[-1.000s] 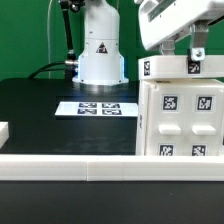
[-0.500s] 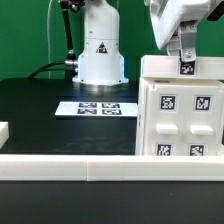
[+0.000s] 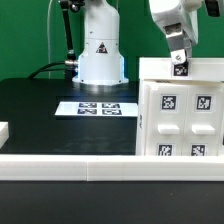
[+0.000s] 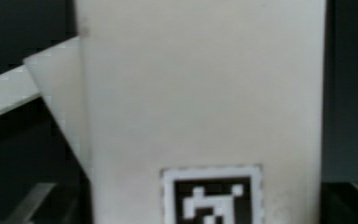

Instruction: Assemble cabinet

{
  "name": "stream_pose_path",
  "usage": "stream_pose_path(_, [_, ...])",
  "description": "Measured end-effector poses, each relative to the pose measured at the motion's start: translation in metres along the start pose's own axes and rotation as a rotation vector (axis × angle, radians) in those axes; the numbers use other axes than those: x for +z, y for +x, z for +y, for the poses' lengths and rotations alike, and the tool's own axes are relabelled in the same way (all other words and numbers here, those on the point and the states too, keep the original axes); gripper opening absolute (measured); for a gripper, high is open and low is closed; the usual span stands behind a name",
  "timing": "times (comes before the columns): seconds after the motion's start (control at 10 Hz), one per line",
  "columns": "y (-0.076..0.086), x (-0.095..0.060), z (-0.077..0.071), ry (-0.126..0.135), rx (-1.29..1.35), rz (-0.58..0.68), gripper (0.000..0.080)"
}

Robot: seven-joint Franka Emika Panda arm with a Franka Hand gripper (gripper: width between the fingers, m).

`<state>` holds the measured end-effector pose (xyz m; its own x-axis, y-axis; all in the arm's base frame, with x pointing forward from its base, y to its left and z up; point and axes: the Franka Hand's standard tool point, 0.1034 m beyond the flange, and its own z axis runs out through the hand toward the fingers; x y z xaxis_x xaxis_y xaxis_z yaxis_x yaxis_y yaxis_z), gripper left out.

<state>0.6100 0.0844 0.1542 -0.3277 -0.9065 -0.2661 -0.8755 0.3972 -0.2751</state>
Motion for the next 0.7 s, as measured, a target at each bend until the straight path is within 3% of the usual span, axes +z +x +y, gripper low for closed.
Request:
stream_pose_path(0.1, [-0.002, -0.003, -0.002, 0.005, -0.024, -0.006, 0.0736])
stream_pose_path(0.2, [-0.004, -0.008, -0.005, 0.013, -0.042, -0.015, 0.0780])
stream_pose_path(0.4, [-0.008, -0.016, -0.009, 0.026, -0.057, -0.030, 0.0794])
stream_pose_path(0.7, [-0.006, -0.012, -0.006, 0.016, -0.117, -0.025, 0.0797])
